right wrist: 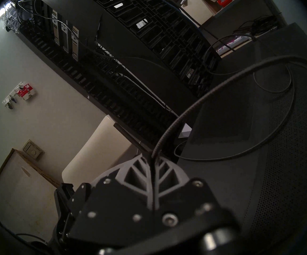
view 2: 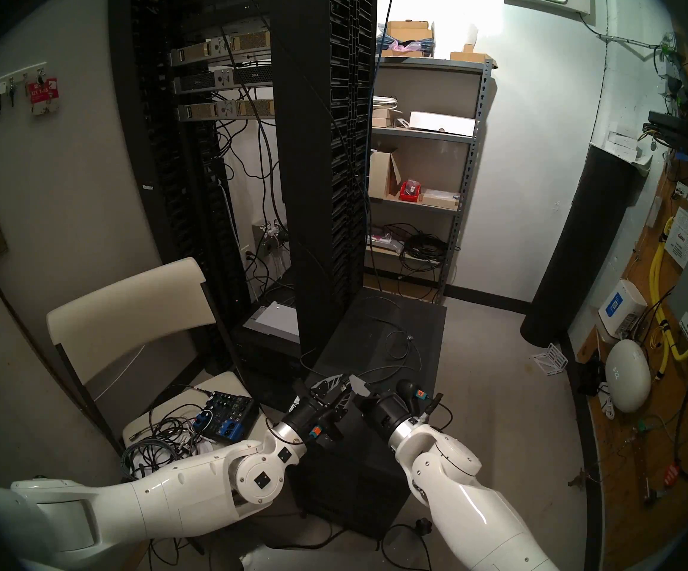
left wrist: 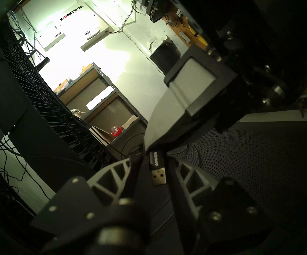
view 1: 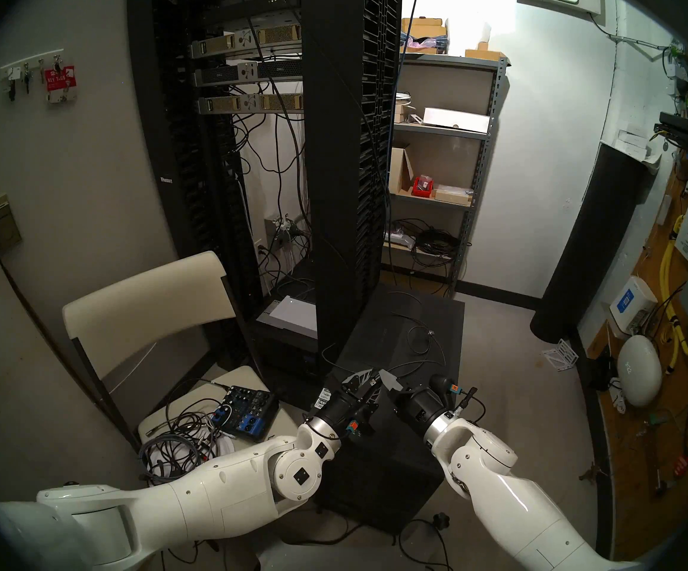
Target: Insert the cable into the workstation's USB slot
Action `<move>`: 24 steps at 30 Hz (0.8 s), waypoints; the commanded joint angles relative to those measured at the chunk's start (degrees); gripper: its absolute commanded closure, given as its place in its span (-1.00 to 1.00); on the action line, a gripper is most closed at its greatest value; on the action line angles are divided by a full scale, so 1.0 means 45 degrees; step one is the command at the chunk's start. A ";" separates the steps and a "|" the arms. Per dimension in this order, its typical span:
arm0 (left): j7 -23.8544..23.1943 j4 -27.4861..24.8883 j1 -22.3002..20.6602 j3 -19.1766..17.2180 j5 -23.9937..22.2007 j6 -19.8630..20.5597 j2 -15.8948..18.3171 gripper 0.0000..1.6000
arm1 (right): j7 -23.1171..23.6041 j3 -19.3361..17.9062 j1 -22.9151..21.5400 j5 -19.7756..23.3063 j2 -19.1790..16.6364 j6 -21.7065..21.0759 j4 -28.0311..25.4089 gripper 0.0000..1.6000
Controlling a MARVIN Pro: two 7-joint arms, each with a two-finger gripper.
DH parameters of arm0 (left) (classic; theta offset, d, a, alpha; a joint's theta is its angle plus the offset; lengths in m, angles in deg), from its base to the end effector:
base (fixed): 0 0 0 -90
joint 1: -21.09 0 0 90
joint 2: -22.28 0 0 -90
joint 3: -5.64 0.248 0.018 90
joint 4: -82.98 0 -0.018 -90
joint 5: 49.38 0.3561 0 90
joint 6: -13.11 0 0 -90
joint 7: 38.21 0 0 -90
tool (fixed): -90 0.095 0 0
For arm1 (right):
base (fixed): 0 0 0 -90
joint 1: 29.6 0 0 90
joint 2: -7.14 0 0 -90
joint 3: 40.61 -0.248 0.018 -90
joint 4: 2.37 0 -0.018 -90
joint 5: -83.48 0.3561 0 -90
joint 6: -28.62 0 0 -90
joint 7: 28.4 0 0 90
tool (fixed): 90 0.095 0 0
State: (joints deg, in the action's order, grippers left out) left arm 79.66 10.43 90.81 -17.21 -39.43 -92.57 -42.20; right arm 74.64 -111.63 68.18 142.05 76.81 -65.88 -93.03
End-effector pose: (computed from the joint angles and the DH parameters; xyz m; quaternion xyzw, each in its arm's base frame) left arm 0.3671 -0.1923 -0.3964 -0.5340 0.4508 -0.7151 0.0165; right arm 0.3922 0.0721 -0.3457 -0.7472 0.0872 -0.5196 0.4051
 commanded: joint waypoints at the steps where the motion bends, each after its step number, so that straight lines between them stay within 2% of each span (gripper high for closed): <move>1: -0.0190 -0.0285 -0.0191 -0.0085 -0.0153 0.0073 -0.0107 0.07 | 0.0050 -0.0066 -0.0211 -0.0031 0.0102 0.0160 -0.0263 1.00; 4: -0.0201 -0.0266 -0.0191 -0.0087 -0.0198 0.0101 -0.0137 0.37 | 0.0124 -0.0078 -0.0239 -0.0008 0.0100 0.0100 -0.0232 1.00; 5: -0.0201 -0.0266 -0.0191 -0.0087 -0.0198 0.0101 -0.0137 0.37 | 0.0124 -0.0078 -0.0239 -0.0008 0.0100 0.0100 -0.0232 1.00; 7: -0.0187 -0.0182 -0.0200 -0.0070 -0.0206 0.0051 -0.0178 0.57 | 0.0206 -0.0071 -0.0273 0.0034 0.0094 0.0004 -0.0190 1.00; 8: -0.0195 -0.0155 -0.0199 -0.0074 -0.0250 0.0026 -0.0193 0.59 | 0.0276 -0.0065 -0.0287 0.0071 0.0093 -0.0047 -0.0163 1.00; 9: -0.0173 -0.0129 -0.0210 -0.0058 -0.0212 0.0031 -0.0200 0.75 | 0.0282 -0.0062 -0.0285 0.0057 0.0104 -0.0046 -0.0156 1.00; 12: -0.0179 -0.0095 -0.0223 -0.0057 -0.0249 0.0029 -0.0217 0.84 | 0.0413 -0.0004 -0.0312 0.0025 0.0033 -0.0157 -0.0158 1.00; 14: -0.0203 -0.0085 -0.0227 -0.0067 -0.0314 0.0014 -0.0222 0.98 | 0.0503 0.0034 -0.0325 0.0046 -0.0032 -0.0271 -0.0193 1.00; 24: -0.0230 0.0363 -0.0270 -0.0017 -0.0452 -0.0351 -0.0344 1.00 | 0.0795 0.0182 -0.0354 -0.0061 -0.0267 -0.0498 -0.0235 1.00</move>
State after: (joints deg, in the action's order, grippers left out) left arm 78.62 11.37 90.51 -17.10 -41.48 -92.88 -42.54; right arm 76.46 -111.56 67.22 142.03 75.87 -67.89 -92.48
